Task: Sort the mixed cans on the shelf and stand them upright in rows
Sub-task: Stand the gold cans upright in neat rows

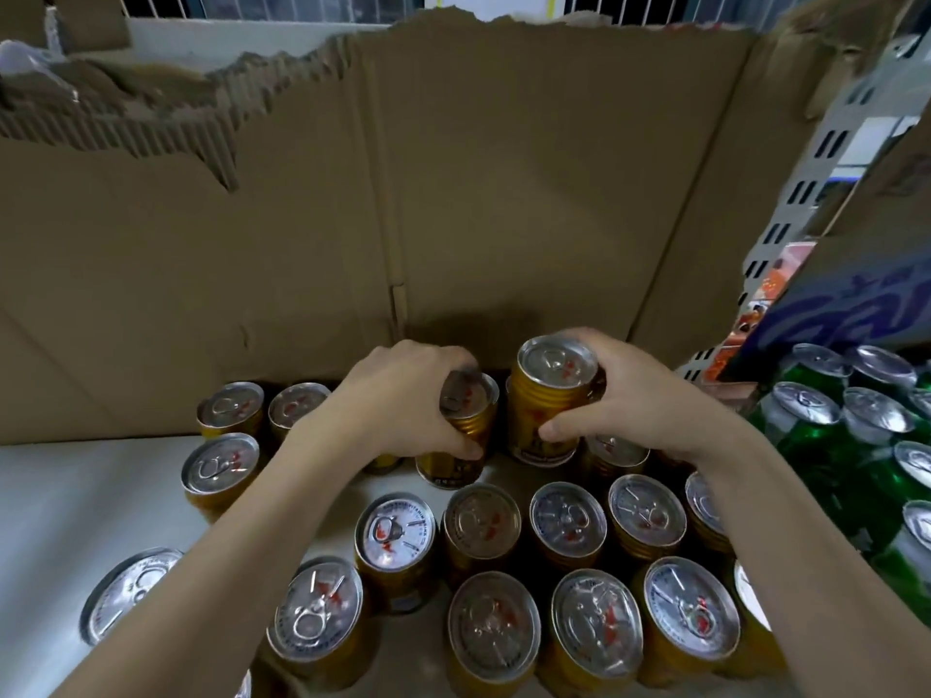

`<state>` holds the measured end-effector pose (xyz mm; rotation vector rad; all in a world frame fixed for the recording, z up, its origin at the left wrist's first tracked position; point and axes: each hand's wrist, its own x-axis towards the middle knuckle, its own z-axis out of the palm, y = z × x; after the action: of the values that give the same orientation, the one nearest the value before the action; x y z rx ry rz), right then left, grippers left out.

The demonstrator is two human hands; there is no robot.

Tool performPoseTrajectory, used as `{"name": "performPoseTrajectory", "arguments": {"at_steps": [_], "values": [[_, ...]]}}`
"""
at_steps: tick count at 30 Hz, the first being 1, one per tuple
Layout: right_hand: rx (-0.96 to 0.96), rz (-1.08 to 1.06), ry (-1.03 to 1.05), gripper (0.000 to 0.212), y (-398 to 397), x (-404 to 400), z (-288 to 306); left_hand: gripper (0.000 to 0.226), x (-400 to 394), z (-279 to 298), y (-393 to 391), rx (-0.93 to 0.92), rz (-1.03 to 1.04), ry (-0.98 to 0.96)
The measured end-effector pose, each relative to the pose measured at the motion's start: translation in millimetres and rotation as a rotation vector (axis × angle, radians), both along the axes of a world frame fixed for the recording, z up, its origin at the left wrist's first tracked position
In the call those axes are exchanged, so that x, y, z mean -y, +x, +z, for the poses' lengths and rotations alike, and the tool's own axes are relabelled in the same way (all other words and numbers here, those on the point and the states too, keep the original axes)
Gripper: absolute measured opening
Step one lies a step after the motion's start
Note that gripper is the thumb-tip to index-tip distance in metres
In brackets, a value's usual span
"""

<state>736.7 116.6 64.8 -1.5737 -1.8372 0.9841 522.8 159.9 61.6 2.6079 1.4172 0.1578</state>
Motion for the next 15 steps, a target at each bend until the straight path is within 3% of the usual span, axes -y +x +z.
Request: {"name": "performPoseTrajectory", "arguments": {"at_steps": [8,15], "values": [[0.108,0.097,-0.041,0.076,3.7,-10.3,-22.9,0.082,-8.4,-21.7,5.8,-0.063,-0.014,-0.118],[0.417,0.129,0.037,0.079,-6.0,-9.0,-32.1,0.080,-3.9,-35.0,0.6,0.043,0.007,-0.258]]}}
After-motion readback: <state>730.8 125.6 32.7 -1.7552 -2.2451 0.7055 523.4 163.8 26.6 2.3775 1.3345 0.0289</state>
